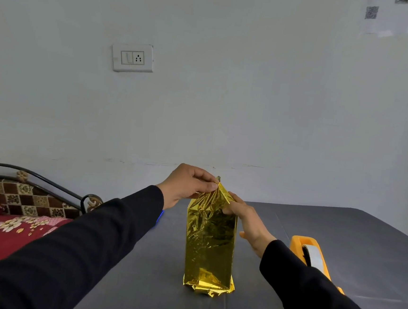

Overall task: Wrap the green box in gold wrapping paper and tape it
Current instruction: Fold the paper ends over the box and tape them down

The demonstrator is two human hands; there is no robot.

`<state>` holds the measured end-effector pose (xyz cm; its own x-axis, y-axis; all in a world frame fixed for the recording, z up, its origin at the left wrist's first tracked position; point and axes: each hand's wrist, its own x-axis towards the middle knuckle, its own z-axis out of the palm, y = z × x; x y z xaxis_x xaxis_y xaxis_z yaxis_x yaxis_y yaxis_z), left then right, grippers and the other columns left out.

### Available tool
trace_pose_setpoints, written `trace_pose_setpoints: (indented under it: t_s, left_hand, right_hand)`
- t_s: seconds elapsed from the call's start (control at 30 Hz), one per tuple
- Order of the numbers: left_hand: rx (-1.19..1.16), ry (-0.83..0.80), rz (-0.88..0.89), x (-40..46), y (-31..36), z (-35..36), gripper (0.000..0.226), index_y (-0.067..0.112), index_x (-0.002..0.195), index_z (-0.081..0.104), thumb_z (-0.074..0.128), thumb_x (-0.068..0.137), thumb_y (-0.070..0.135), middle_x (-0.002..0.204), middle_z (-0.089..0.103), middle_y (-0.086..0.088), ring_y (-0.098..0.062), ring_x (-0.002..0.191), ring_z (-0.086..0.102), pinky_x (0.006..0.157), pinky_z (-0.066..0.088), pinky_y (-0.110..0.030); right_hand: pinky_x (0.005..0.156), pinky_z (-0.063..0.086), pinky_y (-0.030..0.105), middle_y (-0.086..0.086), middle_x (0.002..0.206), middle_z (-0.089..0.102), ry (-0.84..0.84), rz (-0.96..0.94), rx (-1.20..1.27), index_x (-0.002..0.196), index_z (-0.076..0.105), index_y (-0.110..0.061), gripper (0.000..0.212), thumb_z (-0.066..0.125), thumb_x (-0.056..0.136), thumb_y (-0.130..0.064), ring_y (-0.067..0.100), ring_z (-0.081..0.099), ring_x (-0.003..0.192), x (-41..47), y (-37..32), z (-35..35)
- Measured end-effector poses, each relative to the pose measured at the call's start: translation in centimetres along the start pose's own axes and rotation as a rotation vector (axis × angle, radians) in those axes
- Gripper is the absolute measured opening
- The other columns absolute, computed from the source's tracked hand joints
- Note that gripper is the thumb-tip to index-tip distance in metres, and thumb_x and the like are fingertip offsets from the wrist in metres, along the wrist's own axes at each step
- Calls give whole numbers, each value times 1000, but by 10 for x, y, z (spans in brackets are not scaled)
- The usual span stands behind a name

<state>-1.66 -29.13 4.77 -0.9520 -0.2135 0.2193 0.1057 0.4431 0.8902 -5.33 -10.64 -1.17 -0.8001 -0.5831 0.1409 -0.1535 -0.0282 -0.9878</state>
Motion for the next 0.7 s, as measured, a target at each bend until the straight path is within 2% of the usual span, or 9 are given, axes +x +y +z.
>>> trace_pose_setpoints:
  t_s: [0.07,0.13,0.23,0.33,0.4,0.47,0.53,0.6,0.7]
  left_hand:
    - [-144,-9,-64,-3,-2,4,21,8,107,78,79,85,8,103,77,-15,-23,93,74,89,61,-41]
    - [-225,2,-103,-3,-4,4,23,5,110,76,77,87,9,104,77,-17,-24,92,74,87,62,-41]
    - [-159,87,-34,3,-8,1,17,9,103,79,79,88,15,100,78,-13,-28,93,74,91,61,-46]
    - [136,237,176,4,-9,4,10,17,95,81,83,85,18,81,78,0,-14,83,75,82,61,-25]
    - [230,316,291,1,-8,9,13,18,94,80,85,83,19,76,77,0,-6,75,73,75,55,-11]
    - [164,382,341,0,-8,9,16,15,95,78,86,81,19,78,77,0,-9,72,73,74,58,-17]
    - [85,488,361,0,-6,7,18,13,96,76,84,83,21,81,76,0,-13,70,73,74,60,-23]
    - [40,579,387,-3,-2,7,17,12,98,74,80,87,24,82,76,1,-11,69,71,72,60,-24]
    - [16,622,486,-20,8,23,13,16,100,73,72,95,29,85,74,8,-9,75,69,72,59,-24]
  right_hand:
    - [69,34,20,-19,99,58,10,10,14,117,55,-32,43,65,75,-35,-4,51,87,2,1,0]
    - [75,35,24,-18,102,57,31,31,31,124,50,-32,29,59,97,-32,-7,48,86,6,4,0]
    - [93,27,30,-20,105,53,50,43,41,141,46,-31,39,52,103,-34,-9,45,87,11,8,2]
    - [96,26,33,-17,115,50,59,37,65,152,42,-28,53,53,101,-39,0,47,96,13,8,3]
    - [97,26,33,-16,117,51,53,35,87,147,47,-31,46,52,102,-41,4,47,103,13,8,3]
    - [96,26,31,-22,104,52,49,17,108,126,55,-36,24,50,103,-40,-3,48,91,14,9,1]
    - [97,25,31,-24,104,51,29,7,118,131,52,-35,28,50,103,-41,-6,47,91,12,9,1]
    - [101,25,34,-15,130,51,43,16,113,150,44,-27,52,51,101,-45,4,46,112,14,10,1]
    - [112,22,42,-7,163,32,63,-6,123,156,40,-26,67,54,97,-55,15,30,148,13,9,-2]
